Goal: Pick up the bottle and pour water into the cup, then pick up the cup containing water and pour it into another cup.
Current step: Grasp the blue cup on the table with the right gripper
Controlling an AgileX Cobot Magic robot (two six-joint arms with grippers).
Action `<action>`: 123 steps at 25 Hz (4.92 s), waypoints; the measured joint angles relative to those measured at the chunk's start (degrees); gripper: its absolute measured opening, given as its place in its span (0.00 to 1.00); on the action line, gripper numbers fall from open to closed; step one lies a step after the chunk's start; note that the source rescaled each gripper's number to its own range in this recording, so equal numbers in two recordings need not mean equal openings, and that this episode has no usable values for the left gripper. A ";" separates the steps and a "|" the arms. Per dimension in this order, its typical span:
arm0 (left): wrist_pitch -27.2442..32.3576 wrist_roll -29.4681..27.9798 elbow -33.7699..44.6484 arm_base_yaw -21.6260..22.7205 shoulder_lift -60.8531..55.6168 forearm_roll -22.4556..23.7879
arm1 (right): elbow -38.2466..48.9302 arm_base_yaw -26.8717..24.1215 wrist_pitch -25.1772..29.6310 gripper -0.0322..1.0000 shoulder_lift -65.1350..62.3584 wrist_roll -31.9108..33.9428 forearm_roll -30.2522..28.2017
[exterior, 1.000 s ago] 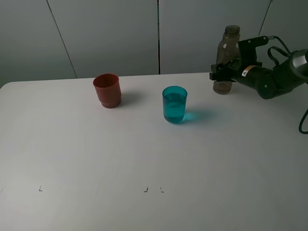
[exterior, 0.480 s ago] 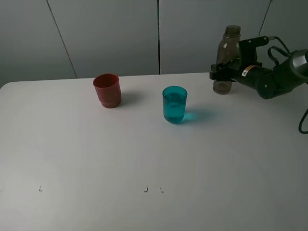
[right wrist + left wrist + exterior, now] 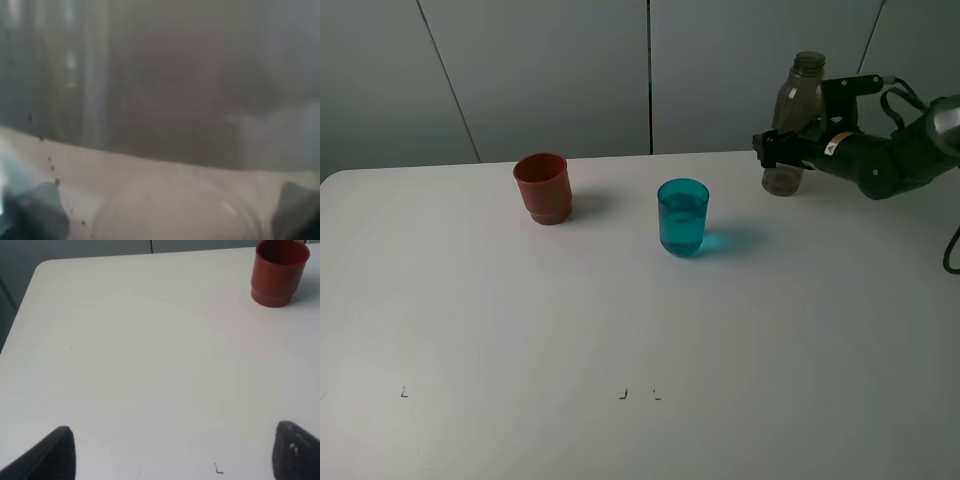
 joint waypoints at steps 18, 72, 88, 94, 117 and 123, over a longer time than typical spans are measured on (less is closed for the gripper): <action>0.00 0.00 0.00 0.00 0.00 0.00 | 13.44 0.00 6.14 1.00 -12.62 3.35 -1.61; 0.00 -0.39 0.00 0.00 0.00 0.00 | 27.51 11.37 -11.87 1.00 -9.36 3.44 -21.44; 0.00 -0.39 0.00 0.00 0.00 0.00 | 21.83 14.37 -12.06 1.00 -5.98 3.44 -21.19; 0.00 -0.39 0.00 0.00 0.00 0.00 | 19.78 15.49 -11.64 1.00 -4.24 3.20 -20.70; 0.00 -0.39 0.00 0.00 0.00 0.00 | 15.82 16.04 -11.39 1.00 -2.34 2.09 -18.19; 0.00 -0.39 0.00 0.00 0.00 0.00 | 14.62 16.04 -10.95 1.00 -1.74 2.09 -18.19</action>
